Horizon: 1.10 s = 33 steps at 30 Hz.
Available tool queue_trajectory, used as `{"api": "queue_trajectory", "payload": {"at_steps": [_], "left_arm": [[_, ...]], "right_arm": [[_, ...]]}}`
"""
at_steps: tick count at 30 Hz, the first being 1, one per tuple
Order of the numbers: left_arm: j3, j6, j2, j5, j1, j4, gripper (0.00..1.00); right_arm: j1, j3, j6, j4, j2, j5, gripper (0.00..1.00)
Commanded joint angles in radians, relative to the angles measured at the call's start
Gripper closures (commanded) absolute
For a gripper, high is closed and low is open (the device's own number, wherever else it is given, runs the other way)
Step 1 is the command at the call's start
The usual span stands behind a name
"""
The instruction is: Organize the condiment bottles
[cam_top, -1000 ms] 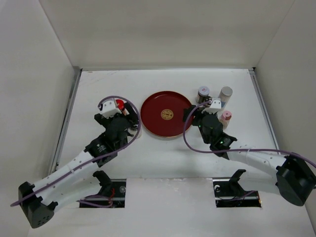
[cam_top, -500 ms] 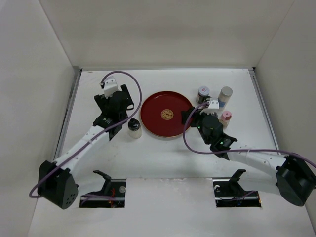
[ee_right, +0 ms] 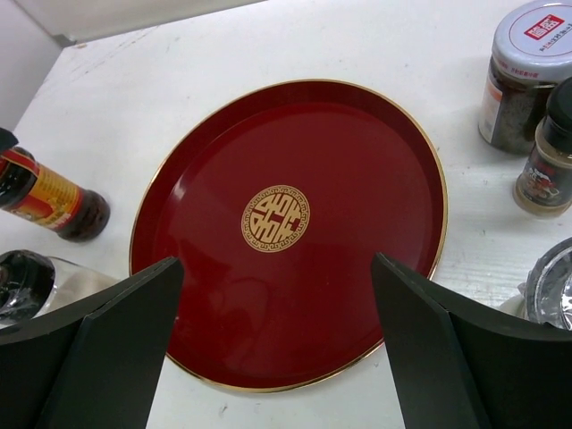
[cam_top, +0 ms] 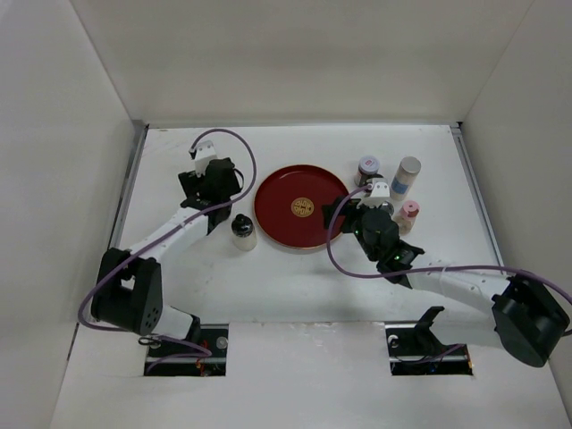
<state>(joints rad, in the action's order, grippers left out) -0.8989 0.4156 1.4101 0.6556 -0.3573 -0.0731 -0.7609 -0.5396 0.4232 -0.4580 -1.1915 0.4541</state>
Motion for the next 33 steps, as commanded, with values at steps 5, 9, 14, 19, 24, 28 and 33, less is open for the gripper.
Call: {"api": "queue_trajectory", "payload": {"at_steps": [5, 9, 14, 19, 24, 28, 33], "left_arm": [[0.011, 0.058, 0.081, -0.056, 0.022, 0.056, 0.18], [0.032, 0.065, 0.081, -0.06, 0.028, 0.085, 0.33], [0.023, 0.057, -0.025, -0.022, 0.018, 0.113, 0.64], [-0.087, -0.014, -0.126, 0.006, -0.053, 0.151, 0.68], [-0.218, -0.018, -0.05, -0.059, -0.153, 0.151, 0.68], [-0.303, -0.015, 0.077, -0.085, -0.199, 0.17, 0.68], [-0.402, -0.014, 0.239, -0.129, -0.216, 0.202, 0.68]], "right_arm": [[-0.008, -0.028, 0.005, -0.061, -0.003, -0.014, 0.06], [-0.008, -0.026, 0.005, -0.057, 0.001, -0.015, 0.06], [-0.008, -0.023, 0.008, -0.061, 0.001, -0.015, 0.05], [-0.008, -0.025, 0.008, -0.061, -0.002, -0.015, 0.04], [-0.007, -0.02, 0.008, -0.062, 0.01, -0.012, 0.04], [0.012, -0.007, 0.014, -0.067, 0.027, -0.009, 0.04], [0.028, 0.004, 0.02, -0.07, 0.047, -0.009, 0.04]]}}
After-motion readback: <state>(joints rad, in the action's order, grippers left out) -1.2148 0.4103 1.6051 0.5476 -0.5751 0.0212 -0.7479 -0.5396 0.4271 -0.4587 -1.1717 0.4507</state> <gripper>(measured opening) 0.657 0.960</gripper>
